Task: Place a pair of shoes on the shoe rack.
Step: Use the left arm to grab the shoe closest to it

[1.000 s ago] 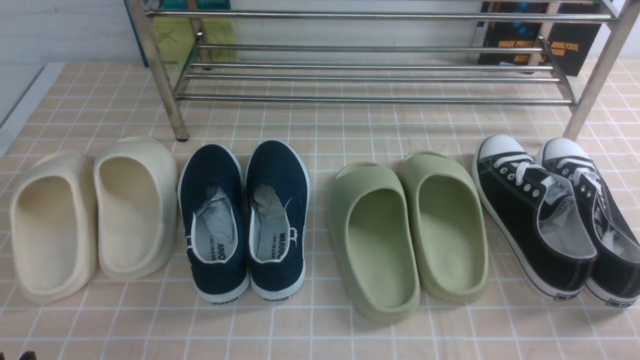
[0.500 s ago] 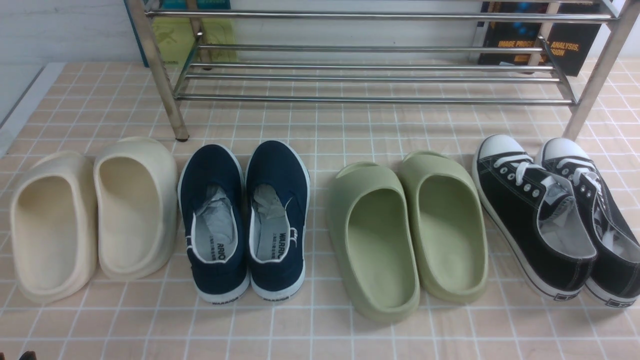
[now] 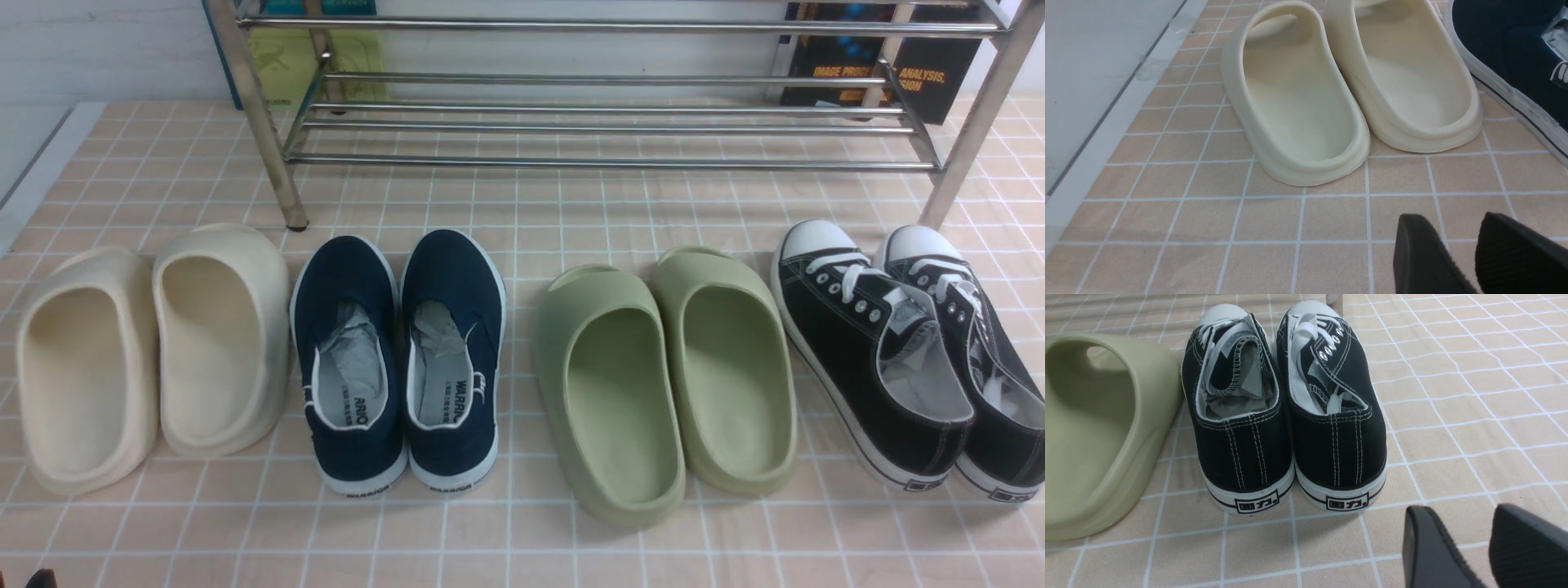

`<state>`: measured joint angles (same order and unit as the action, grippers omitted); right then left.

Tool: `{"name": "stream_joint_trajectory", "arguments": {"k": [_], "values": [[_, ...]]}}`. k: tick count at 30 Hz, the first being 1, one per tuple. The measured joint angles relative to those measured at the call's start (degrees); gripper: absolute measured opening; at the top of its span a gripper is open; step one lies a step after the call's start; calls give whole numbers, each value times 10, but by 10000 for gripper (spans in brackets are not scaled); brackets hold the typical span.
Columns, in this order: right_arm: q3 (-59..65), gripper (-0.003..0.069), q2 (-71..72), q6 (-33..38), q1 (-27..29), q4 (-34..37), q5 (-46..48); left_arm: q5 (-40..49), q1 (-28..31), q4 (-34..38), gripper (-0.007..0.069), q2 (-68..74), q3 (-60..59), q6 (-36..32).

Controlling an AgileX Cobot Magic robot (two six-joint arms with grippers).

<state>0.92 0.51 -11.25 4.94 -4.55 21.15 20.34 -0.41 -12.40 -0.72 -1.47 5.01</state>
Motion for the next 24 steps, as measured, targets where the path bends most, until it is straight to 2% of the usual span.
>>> {"name": "stream_joint_trajectory", "arguments": {"k": [4, 9, 14, 15, 17, 20, 24], "values": [[0, 240, 0, 0, 0, 0, 0, -5, 0, 3, 239, 0, -1, 9], [0, 240, 0, 0, 0, 0, 0, -10, 0, 19, 239, 0, -1, 59], [0, 240, 0, 0, 0, 0, 0, -40, 0, 112, 239, 0, -1, 217], [0, 240, 0, 0, 0, 0, 0, -41, 0, 117, 239, 0, -1, 225], [0, 240, 0, 0, 0, 0, 0, -59, 0, 173, 239, 0, -1, 316], [0, 240, 0, 0, 0, 0, 0, -78, 0, 210, 239, 0, -1, 402], [0, 240, 0, 0, 0, 0, 0, -81, 0, 211, 239, 0, -1, 440]]}}
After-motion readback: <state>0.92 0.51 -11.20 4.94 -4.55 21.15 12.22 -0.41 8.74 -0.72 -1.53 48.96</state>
